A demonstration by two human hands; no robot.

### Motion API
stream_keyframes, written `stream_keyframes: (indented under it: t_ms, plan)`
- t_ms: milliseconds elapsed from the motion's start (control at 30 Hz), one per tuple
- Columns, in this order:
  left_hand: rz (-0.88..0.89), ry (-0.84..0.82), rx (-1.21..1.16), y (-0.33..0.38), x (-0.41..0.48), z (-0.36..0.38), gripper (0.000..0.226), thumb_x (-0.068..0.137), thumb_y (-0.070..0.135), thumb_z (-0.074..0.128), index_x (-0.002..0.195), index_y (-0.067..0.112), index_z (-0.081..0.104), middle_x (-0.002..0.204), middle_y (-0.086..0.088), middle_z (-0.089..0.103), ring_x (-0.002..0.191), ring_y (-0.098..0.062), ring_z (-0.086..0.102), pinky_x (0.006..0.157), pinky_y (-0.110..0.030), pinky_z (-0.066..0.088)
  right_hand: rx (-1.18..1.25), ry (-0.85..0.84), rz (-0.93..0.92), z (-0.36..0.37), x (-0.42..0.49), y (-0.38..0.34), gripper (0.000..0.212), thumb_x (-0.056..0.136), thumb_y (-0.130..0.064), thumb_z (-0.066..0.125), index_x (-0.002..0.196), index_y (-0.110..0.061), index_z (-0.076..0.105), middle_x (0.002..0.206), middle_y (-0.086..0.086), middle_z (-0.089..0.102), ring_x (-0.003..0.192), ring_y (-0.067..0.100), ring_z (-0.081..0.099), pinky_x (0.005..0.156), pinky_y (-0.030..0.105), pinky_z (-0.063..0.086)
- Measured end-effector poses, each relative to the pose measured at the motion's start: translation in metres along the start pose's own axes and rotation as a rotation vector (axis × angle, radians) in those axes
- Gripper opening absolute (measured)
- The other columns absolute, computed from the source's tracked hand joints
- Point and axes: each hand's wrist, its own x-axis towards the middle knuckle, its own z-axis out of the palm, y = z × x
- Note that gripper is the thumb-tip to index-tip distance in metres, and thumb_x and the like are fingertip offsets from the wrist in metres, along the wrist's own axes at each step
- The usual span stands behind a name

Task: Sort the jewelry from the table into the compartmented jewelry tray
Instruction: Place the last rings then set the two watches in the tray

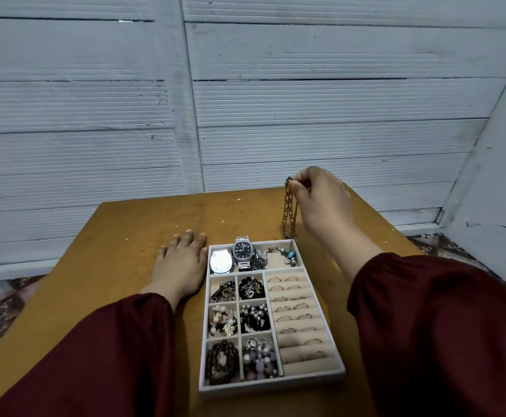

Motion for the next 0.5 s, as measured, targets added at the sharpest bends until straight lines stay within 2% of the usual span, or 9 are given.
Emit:
stream_keyframes:
  t_ms: [100, 333, 500]
  plan:
    - [-0.028, 0.012, -0.016, 0.002, -0.018, 0.000, 0.049, 0.102, 0.038, 0.020, 0.150, 0.028, 0.020, 0.160, -0.002, 0.012, 0.147, -0.025, 0.008, 0.118, -0.045, 0.008, 0.079, 0.018, -0.023, -0.010, -0.003, -0.013, 0.008, 0.094, -0.032, 0.054, 0.092, -0.025, 0.058, 0.103, 0.000, 0.065, 0.103, 0.026, 0.056, 0.089, 0.043, 0.044]
    - [-0.090, 0.047, -0.037, 0.012, -0.058, 0.001, 0.048, 0.102, 0.037, 0.020, 0.150, 0.029, 0.021, 0.160, -0.002, 0.011, 0.147, -0.026, 0.006, 0.118, -0.045, 0.005, 0.195, 0.048, -0.067, -0.029, -0.008, -0.035, 0.019, 0.094, -0.033, 0.053, 0.101, -0.018, 0.061, 0.103, 0.002, 0.065, 0.100, 0.026, 0.058, 0.086, 0.046, 0.047]
    - [-0.131, 0.080, -0.065, 0.017, -0.081, 0.002, 0.048, 0.102, 0.037, 0.021, 0.150, 0.029, 0.021, 0.160, -0.001, 0.012, 0.147, -0.025, 0.007, 0.118, -0.043, 0.005, 0.290, 0.039, -0.089, -0.042, -0.010, -0.047, 0.019, 0.095, -0.030, 0.054, 0.102, -0.014, 0.061, 0.096, -0.003, 0.062, 0.095, 0.019, 0.058, 0.082, 0.036, 0.048]
